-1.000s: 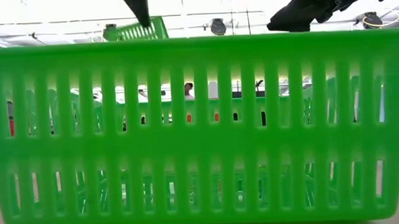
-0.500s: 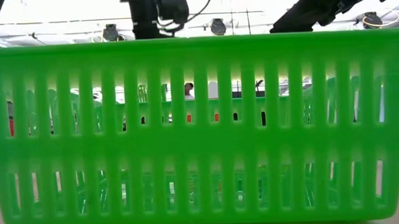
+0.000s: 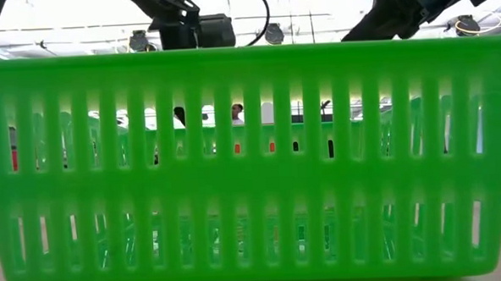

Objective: Stack baskets on shelf by color
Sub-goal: Put the left green bin on the shelf, then stack the left green bin on top of the green bin on the shelf

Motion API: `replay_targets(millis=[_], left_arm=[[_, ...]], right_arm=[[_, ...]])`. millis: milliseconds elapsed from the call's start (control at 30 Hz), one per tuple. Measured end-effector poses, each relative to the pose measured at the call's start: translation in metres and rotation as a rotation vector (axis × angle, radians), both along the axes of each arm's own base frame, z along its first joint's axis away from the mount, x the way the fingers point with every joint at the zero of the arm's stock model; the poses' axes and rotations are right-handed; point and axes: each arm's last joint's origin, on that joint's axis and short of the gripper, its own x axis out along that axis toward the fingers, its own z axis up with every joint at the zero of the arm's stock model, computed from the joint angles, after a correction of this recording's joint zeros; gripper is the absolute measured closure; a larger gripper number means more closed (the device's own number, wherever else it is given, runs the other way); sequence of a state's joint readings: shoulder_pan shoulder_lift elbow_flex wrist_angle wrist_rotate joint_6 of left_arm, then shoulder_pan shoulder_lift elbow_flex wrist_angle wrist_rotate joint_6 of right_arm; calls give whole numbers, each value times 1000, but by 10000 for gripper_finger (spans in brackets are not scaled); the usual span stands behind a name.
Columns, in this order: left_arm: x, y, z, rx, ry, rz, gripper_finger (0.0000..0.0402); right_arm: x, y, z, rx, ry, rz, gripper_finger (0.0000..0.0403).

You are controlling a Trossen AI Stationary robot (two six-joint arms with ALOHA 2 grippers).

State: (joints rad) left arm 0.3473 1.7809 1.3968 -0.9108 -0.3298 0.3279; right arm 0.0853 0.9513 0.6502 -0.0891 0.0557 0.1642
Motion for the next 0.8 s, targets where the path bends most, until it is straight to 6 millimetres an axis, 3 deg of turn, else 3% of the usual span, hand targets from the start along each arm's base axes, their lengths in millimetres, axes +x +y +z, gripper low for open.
replay_targets(millis=[133, 333, 467, 667, 800], left_arm=[[3, -3, 1, 7, -28, -1, 348], [7, -11, 6, 27, -28, -1, 269], [5, -24, 22, 83, 25, 75, 225], [2, -70, 61, 70, -96, 134, 207], [-7, -107, 79, 88, -220, 94, 206]], right_arm=[[4, 0, -5, -1, 27, 2, 326], [5, 1, -6, -43, 30, 32, 326], [9, 8, -12, -105, 51, 210, 326], [39, 36, -52, -163, 199, 364, 306], [61, 64, -58, -249, 225, 504, 271]])
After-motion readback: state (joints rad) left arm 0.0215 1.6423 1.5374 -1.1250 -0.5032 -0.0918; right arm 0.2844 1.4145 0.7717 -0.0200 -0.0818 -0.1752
